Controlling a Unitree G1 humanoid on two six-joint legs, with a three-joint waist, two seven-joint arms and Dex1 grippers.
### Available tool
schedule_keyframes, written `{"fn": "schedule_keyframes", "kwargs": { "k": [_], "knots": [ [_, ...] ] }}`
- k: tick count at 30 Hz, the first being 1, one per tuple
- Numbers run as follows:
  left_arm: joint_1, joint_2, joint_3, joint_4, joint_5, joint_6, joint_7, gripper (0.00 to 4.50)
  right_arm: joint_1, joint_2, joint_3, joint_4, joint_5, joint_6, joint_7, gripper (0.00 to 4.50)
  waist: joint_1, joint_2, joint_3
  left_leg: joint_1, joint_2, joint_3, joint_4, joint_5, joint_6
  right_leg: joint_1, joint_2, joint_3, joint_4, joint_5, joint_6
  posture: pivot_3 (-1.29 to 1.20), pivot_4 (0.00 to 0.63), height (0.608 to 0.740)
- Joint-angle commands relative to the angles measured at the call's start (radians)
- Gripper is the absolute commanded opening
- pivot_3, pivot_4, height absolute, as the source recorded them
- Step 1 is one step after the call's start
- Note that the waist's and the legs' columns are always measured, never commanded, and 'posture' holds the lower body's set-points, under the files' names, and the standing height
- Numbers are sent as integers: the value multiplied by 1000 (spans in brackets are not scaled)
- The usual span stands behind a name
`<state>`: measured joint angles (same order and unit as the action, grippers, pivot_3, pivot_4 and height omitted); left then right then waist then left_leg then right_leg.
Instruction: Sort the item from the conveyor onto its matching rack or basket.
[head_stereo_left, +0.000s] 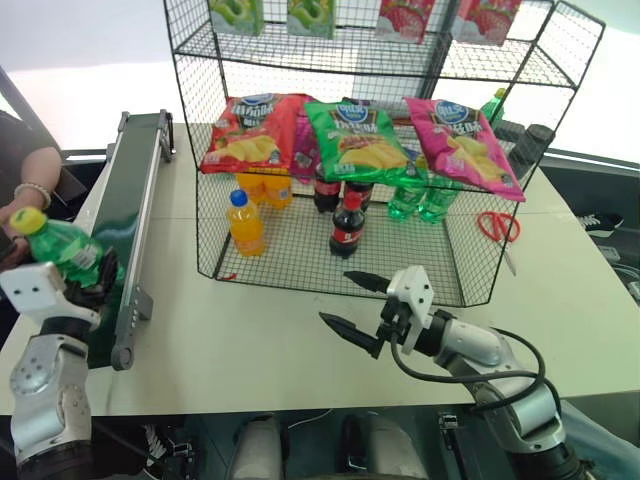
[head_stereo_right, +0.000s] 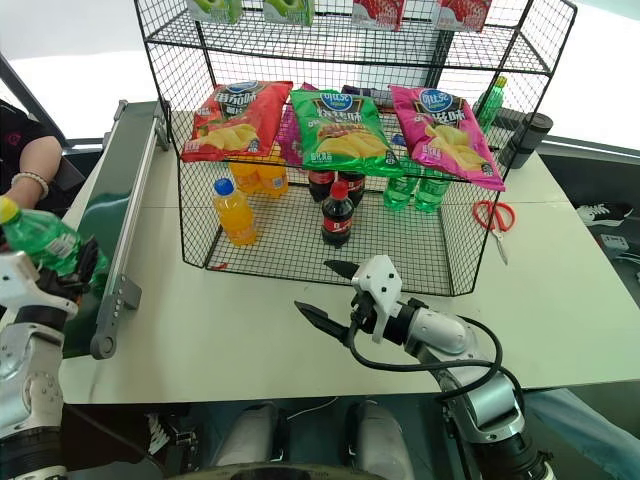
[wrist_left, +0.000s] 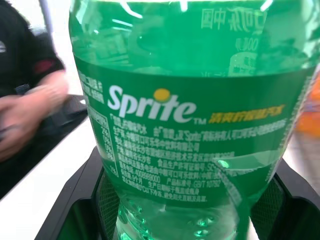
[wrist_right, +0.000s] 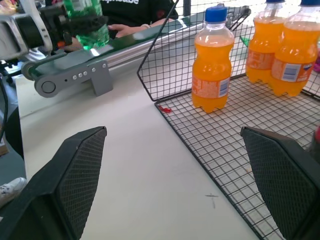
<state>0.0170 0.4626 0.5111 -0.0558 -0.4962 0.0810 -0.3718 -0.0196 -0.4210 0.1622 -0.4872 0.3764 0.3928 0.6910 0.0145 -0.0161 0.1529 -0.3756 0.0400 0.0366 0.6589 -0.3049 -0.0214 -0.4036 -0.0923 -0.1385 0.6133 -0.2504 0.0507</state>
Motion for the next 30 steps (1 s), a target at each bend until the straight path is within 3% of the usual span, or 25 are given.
{"fn": "schedule_keyframes", "kwargs": {
  "k": [1, 4, 8, 13, 18, 23, 30],
  "knots": [
    [-4, 47, -60, -174, -83, 72, -104, 2764, -22, -21, -54, -21, 33, -16, 17, 4500, -1, 1, 1, 0, 0, 0, 0, 0, 0, 0, -1, 0, 0, 0, 0, 0, 150, 735],
    [4, 97, -171, -265, -140, 179, -226, 2764, -48, -18, -93, -42, 97, 23, 21, 4500, -2, 2, 1, 0, -2, 1, -2, 0, 0, 3, -1, 0, 0, 0, 0, 0, 150, 735],
    [-40, 150, -341, -283, -109, 218, -388, 2764, -76, -20, -96, -66, 136, 57, 20, 4500, -2, 4, 2, 1, -2, 2, -5, 0, 0, 2, 1, 0, 0, 0, 0, 0, 150, 735],
    [-180, 105, -524, -193, -48, 193, -518, 2764, -108, -13, -77, -89, 157, 97, 4, 4500, 0, 4, 2, 1, -1, 1, -8, 0, 0, 1, 6, 1, 1, -1, -1, 0, 150, 735],
    [-332, 2, -688, -65, 38, 133, -627, 2764, -107, -7, -61, -98, 159, 108, -15, 4500, 0, 4, 2, 1, -5, 1, -8, 1, 0, 2, 5, 1, 1, -1, -1, 0, 150, 735],
    [-408, -67, -759, 28, 97, 82, -692, 2764, -104, 0, -58, -109, 157, 114, -43, 4500, -3, 4, 2, 2, -6, 1, -8, 1, 0, 2, 5, 1, 1, 0, 0, 0, 150, 735],
    [-439, -105, -763, 64, 122, 42, -725, 2764, -99, 4, -49, -117, 162, 125, -66, 4500, -1, 4, 2, 2, -6, 0, -8, 1, 0, 2, 5, 1, 2, 0, -1, 0, 150, 735]
  ]
}}
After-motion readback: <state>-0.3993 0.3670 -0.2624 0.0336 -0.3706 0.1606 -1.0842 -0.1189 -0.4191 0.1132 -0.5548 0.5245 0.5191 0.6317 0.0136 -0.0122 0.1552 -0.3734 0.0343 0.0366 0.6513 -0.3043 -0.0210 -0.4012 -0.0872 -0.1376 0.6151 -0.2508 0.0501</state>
